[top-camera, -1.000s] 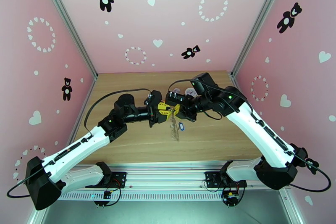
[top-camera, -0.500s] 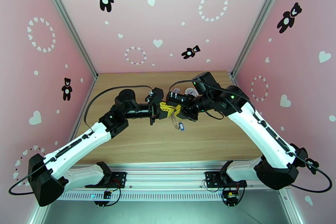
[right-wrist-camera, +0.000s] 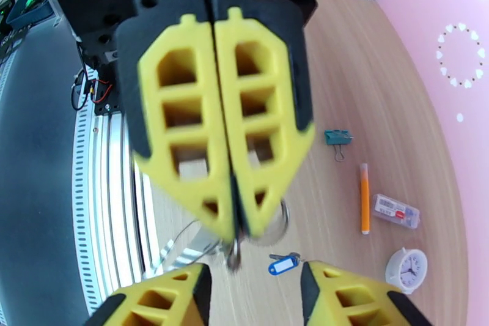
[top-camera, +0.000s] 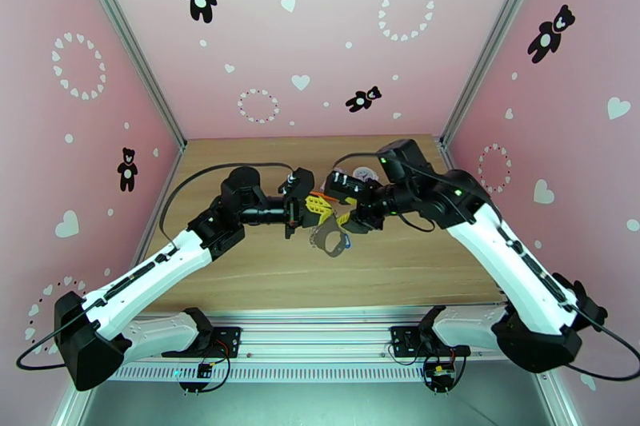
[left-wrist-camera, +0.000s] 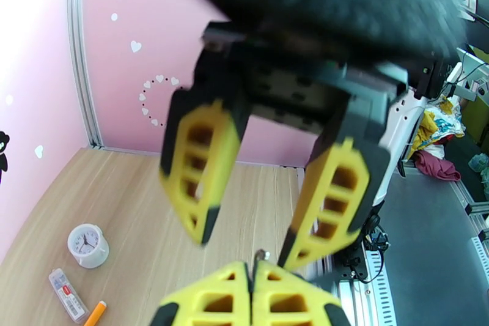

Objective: Remove the keys from the keyring

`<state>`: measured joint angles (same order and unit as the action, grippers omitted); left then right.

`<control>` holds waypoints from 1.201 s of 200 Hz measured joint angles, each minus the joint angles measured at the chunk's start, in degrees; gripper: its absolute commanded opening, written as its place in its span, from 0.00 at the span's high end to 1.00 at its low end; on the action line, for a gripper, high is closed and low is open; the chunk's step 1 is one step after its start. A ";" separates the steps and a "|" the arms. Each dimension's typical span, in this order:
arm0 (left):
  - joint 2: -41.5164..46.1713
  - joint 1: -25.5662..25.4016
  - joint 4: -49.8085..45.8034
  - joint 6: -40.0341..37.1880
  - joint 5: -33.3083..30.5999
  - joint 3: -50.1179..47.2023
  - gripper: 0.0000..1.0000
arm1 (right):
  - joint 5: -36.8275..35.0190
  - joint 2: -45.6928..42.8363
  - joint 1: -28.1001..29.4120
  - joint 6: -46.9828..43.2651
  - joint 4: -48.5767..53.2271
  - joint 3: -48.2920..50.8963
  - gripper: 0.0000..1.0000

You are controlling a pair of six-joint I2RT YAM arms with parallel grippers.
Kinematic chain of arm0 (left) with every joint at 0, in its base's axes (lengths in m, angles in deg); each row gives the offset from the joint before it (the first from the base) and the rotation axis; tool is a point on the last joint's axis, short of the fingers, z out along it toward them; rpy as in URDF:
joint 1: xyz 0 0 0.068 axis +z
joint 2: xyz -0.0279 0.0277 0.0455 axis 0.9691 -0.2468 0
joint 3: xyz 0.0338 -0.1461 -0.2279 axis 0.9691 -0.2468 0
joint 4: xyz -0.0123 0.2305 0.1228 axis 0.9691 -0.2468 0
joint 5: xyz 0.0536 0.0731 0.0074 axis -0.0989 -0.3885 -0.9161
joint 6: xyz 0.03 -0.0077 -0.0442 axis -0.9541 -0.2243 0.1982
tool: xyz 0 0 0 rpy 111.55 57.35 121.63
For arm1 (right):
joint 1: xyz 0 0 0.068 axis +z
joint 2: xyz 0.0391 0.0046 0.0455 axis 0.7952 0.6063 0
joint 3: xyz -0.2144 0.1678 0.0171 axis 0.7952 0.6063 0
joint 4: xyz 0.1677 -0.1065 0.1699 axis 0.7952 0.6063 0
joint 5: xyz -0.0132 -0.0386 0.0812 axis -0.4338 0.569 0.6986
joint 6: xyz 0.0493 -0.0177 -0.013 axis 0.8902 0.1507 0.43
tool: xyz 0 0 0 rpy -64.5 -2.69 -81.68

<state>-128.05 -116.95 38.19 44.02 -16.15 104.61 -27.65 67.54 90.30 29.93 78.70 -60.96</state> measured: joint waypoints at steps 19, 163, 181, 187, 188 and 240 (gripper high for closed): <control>0.00 0.00 0.02 -0.20 0.00 0.20 1.00 | 3.26 -3.13 -2.91 5.86 -3.93 0.57 0.49; -0.81 -0.11 8.07 6.27 -1.70 2.34 1.00 | 0.17 -1.88 -5.05 22.21 -14.86 9.68 0.48; -1.75 -0.11 8.70 6.38 -0.11 3.23 1.00 | 3.87 -3.15 -5.90 20.37 -15.32 10.08 0.49; -2.10 -0.09 8.94 6.36 0.68 3.58 1.00 | 5.70 -3.78 -6.19 19.89 -16.17 10.75 0.48; -2.16 -0.09 8.94 6.36 0.87 3.67 1.00 | 5.99 -3.85 -6.23 19.78 -16.31 10.86 0.48; -7.28 1.05 9.44 6.21 9.86 8.90 1.00 | 16.63 -10.43 -6.36 18.43 -24.83 19.41 0.51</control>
<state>-135.33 -115.90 47.63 50.23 -6.29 113.50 -11.02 57.11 83.94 48.36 53.87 -41.55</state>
